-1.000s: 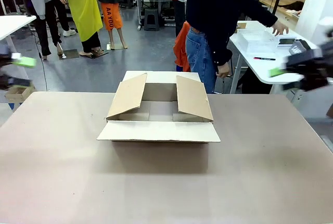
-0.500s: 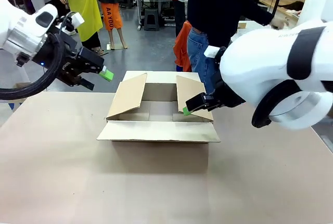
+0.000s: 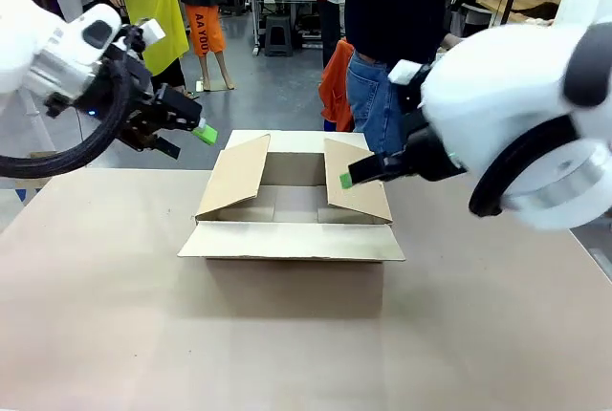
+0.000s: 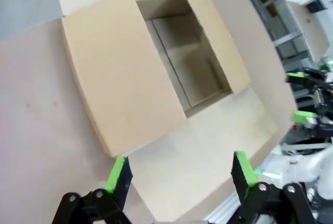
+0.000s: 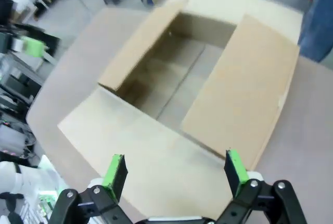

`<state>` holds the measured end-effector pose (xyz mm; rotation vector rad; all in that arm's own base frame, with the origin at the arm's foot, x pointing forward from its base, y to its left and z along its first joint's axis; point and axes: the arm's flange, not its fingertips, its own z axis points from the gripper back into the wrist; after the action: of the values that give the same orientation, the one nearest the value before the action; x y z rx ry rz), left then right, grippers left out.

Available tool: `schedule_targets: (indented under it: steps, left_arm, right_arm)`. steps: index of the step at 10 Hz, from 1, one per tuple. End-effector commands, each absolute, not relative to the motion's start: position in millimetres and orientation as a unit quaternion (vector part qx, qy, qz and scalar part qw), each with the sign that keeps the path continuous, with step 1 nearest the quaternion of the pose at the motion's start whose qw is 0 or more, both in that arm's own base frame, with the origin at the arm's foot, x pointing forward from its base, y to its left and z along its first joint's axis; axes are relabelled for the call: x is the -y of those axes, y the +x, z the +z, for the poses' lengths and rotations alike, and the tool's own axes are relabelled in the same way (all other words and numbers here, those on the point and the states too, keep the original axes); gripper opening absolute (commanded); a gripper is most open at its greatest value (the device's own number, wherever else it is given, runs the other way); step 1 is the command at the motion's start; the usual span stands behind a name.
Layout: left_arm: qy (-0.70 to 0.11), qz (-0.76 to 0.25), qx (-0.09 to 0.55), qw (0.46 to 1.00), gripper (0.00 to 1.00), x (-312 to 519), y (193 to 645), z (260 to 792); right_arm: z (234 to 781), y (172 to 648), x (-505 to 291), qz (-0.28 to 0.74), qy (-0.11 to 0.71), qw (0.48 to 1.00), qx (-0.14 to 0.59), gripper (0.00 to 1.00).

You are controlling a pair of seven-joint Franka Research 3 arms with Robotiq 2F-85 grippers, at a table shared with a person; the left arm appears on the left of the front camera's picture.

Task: Pack the gift set into the box.
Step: Place both hands on the side flaps of the Package Box and spread them outward.

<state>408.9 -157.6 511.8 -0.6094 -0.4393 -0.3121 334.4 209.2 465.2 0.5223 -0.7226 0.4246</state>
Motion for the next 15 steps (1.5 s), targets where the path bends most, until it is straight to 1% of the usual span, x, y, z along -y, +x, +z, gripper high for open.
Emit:
schedule_targets:
  steps: [1, 2, 3, 5, 7, 8, 9, 15]
  left_arm:
    - [-0.243, -0.132, 0.183, 0.943, 1.0, 197.1, 451.8, 520.8]
    - [-0.212, -0.122, 0.171, 0.954, 1.0, 219.3, 468.9, 519.0]
    - [-0.171, -0.115, 0.151, 0.967, 1.0, 245.0, 484.0, 515.2]
    - [-0.096, -0.086, 0.12, 0.984, 1.0, 292.6, 515.7, 502.9]
    - [-0.049, -0.048, 0.105, 0.992, 1.0, 320.9, 540.4, 482.3]
    - [-0.028, -0.037, 0.099, 0.994, 1.0, 330.2, 546.7, 471.6]
    - [0.003, -0.015, 0.108, 0.994, 1.0, 337.1, 550.5, 460.9]
    - [0.123, 0.005, 0.126, 0.984, 1.0, 338.2, 553.2, 427.4]
  right_arm:
    - [448.0, 328.2, -169.6, 0.239, 0.322, 0.847, 0.348, 1.0]
    - [444.3, 330.9, -163.8, 0.237, 0.328, 0.848, 0.343, 1.0]
    - [471.8, 337.3, -195.9, 0.211, 0.279, 0.865, 0.359, 1.0]
    - [471.8, 337.3, -195.9, 0.211, 0.279, 0.865, 0.359, 1.0]
    - [471.8, 337.3, -195.9, 0.211, 0.279, 0.865, 0.359, 1.0]
    - [471.8, 337.3, -195.9, 0.211, 0.279, 0.865, 0.359, 1.0]
    - [471.8, 337.3, -195.9, 0.211, 0.279, 0.865, 0.359, 1.0]
    - [471.8, 337.3, -195.9, 0.211, 0.279, 0.865, 0.359, 1.0]
